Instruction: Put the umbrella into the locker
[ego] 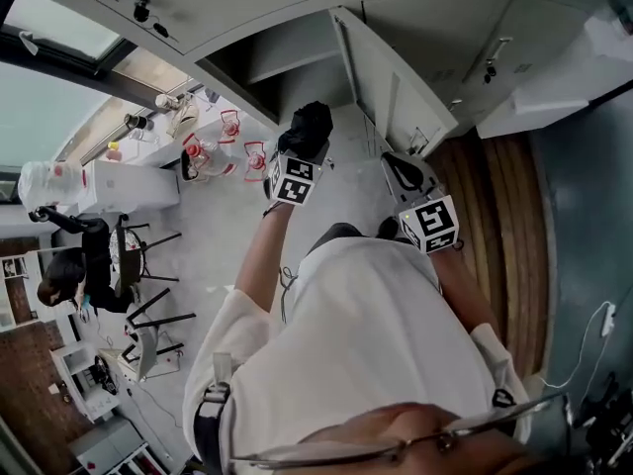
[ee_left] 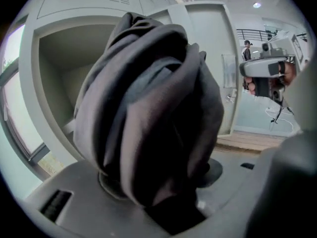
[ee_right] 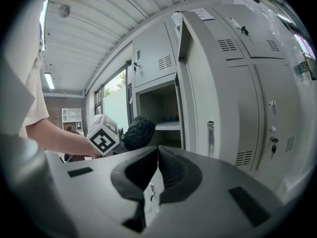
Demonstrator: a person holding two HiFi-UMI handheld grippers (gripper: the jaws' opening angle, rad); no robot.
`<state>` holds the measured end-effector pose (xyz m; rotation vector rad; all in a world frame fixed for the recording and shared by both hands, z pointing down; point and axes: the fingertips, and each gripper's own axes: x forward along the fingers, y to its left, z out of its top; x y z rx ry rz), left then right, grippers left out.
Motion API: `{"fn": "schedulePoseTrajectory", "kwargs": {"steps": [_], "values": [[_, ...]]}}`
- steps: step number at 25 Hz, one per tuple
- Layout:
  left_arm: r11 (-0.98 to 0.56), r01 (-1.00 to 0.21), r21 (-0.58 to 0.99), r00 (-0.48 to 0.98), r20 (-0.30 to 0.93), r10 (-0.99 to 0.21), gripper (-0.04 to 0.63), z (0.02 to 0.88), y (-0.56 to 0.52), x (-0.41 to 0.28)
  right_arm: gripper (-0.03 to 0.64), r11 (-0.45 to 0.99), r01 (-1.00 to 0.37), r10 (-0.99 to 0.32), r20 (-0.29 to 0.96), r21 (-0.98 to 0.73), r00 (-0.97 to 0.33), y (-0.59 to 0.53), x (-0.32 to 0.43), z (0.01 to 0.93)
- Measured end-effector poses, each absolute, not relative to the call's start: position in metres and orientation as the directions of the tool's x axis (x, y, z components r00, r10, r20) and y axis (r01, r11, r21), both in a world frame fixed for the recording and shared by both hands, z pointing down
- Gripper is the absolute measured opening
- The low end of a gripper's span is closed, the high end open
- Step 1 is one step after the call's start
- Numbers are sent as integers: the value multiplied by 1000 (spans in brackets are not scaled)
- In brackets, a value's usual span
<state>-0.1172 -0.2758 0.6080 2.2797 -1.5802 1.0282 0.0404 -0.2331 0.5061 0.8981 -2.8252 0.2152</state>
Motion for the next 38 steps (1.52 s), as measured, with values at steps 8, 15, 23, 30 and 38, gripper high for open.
{"fn": "schedulePoseTrajectory", "kwargs": {"steps": [8,15,23,30,38], "values": [[-387,-861,-329,57,695,-717,235,641,-327,-145,8,820,-568,-546,206,-66,-812,-229,20,507],[-420,-840,-343,-20,793,-609,236,673,-366,-165,8,786,-615,-595,193,-67,-781,-241,5,492],[-477,-797,-372,-71,841,-537,236,692,-402,-176,9,762,-644,-624,190,-66,-758,-248,-14,484],[-523,-740,-423,-111,844,-525,238,703,-424,-181,9,743,-666,-645,196,-63,-738,-254,-22,484],[-535,-767,-355,-77,878,-472,239,726,-441,-175,8,721,-691,-670,209,-48,-713,-261,-23,485]]}}
